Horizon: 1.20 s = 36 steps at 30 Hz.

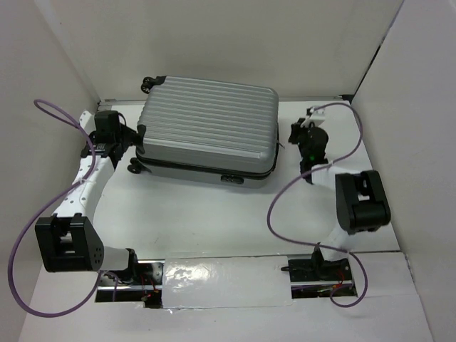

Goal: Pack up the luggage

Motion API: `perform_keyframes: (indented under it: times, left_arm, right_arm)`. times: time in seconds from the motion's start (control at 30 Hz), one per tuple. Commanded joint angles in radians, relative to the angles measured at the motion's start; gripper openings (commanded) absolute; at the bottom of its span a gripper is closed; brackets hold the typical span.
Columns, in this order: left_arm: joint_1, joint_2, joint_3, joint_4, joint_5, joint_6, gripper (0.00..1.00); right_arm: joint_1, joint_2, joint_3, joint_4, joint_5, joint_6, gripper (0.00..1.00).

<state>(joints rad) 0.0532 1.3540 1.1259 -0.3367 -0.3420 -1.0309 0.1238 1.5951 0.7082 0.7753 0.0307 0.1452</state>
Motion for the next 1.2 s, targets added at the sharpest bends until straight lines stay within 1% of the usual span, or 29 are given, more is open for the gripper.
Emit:
perform_keyframes:
  times: [0.0,0.07,0.1,0.13,0.17,0.2,0.23,0.27,0.3,0.33,0.37,0.4,0.43,0.47,0.53,0.57,0.6,0.63,0.67,0.7,0.73,0.77,0.87,1.0,1.07,1.17]
  left_arm:
    - [0.080,0.040,-0.061,0.004,-0.215,0.327,0.00]
    - [0.089,0.040,-0.061,0.014,-0.215,0.336,0.00]
    - [0.089,0.031,-0.070,0.015,-0.215,0.345,0.00]
    - [0.089,0.031,-0.071,0.030,-0.215,0.359,0.00]
    - [0.089,0.031,-0.083,0.040,-0.215,0.359,0.00]
    - [0.089,0.031,-0.083,0.041,-0.201,0.368,0.00]
    - [0.089,0.031,-0.083,0.041,-0.201,0.368,0.00]
    - [0.089,0.031,-0.083,0.041,-0.192,0.368,0.00]
    - [0.089,0.031,-0.093,0.041,-0.192,0.368,0.00]
    - [0.089,0.031,-0.094,0.041,-0.192,0.377,0.00]
    - [0.089,0.031,-0.094,0.051,-0.192,0.388,0.00]
    - [0.089,0.040,-0.084,0.060,-0.192,0.403,0.00]
    - [0.089,0.040,-0.084,0.076,-0.192,0.423,0.00]
    - [0.089,0.040,-0.084,0.093,-0.192,0.442,0.00]
    - [0.099,0.050,-0.084,0.140,-0.181,0.479,0.00]
    - [0.099,0.050,-0.084,0.159,-0.181,0.492,0.00]
    - [0.099,0.059,-0.084,0.174,-0.158,0.530,0.00]
    - [0.109,0.059,-0.084,0.188,-0.158,0.540,0.00]
    - [0.109,0.071,-0.071,0.188,-0.158,0.540,0.00]
    - [0.118,0.080,-0.071,0.206,-0.141,0.555,0.00]
    - [0.119,0.080,-0.071,0.206,-0.141,0.555,0.00]
    - [0.119,0.080,-0.071,0.217,-0.126,0.565,0.00]
    - [0.128,0.089,-0.048,0.251,-0.097,0.606,0.00]
    - [0.137,0.126,-0.017,0.251,-0.097,0.617,0.00]
    - [0.137,0.135,-0.008,0.251,-0.086,0.629,0.00]
    - [0.137,0.154,-0.008,0.265,-0.077,0.629,0.00]
  right_arm:
    - [-0.095,0.119,0.174,0.263,0.110,-0.068,0.00]
    - [-0.105,0.199,0.281,0.280,0.132,-0.042,0.00]
    - [-0.105,0.285,0.322,0.297,0.149,-0.042,0.00]
    - [-0.105,0.328,0.367,0.309,0.153,-0.030,0.00]
    - [-0.119,0.369,0.470,0.300,0.141,-0.016,0.00]
    - [-0.119,0.406,0.520,0.260,0.127,0.000,0.00]
    - [-0.119,0.442,0.558,0.160,0.089,0.001,0.00]
    - [-0.119,0.442,0.559,0.128,-0.004,-0.016,0.00]
    - [-0.119,0.416,0.522,0.128,-0.037,-0.039,0.00]
    - [-0.089,0.352,0.478,0.128,-0.037,-0.070,0.00]
    - [-0.078,0.312,0.427,0.086,-0.060,-0.154,0.00]
    - [-0.078,0.280,0.427,0.008,-0.098,-0.191,0.01]
    - [-0.078,0.226,0.427,-0.163,-0.130,-0.205,0.03]
    - [-0.078,0.206,0.427,-0.223,-0.220,-0.229,0.03]
    - [-0.078,0.162,0.380,-0.284,-0.245,-0.230,0.08]
    - [-0.078,0.116,0.358,-0.338,-0.270,-0.230,0.15]
    - [-0.078,0.096,0.332,-0.370,-0.288,-0.242,0.27]
    - [-0.078,0.079,0.323,-0.398,-0.302,-0.255,0.42]
    - [-0.078,0.065,0.323,-0.466,-0.334,-0.275,0.45]
    - [-0.066,0.051,0.312,-0.517,-0.359,-0.285,0.47]
    - [-0.065,0.051,0.312,-0.518,-0.388,-0.301,0.47]
    - [-0.046,0.060,0.312,-0.574,-0.405,-0.315,0.48]
    - [-0.023,0.071,0.301,-0.630,-0.410,-0.340,0.48]
    - [0.010,-0.009,0.238,-0.620,-0.451,-0.340,0.48]
    - [0.020,-0.050,0.198,-0.598,-0.466,-0.340,0.50]
    - [0.036,-0.040,0.209,-0.617,-0.477,-0.340,0.51]
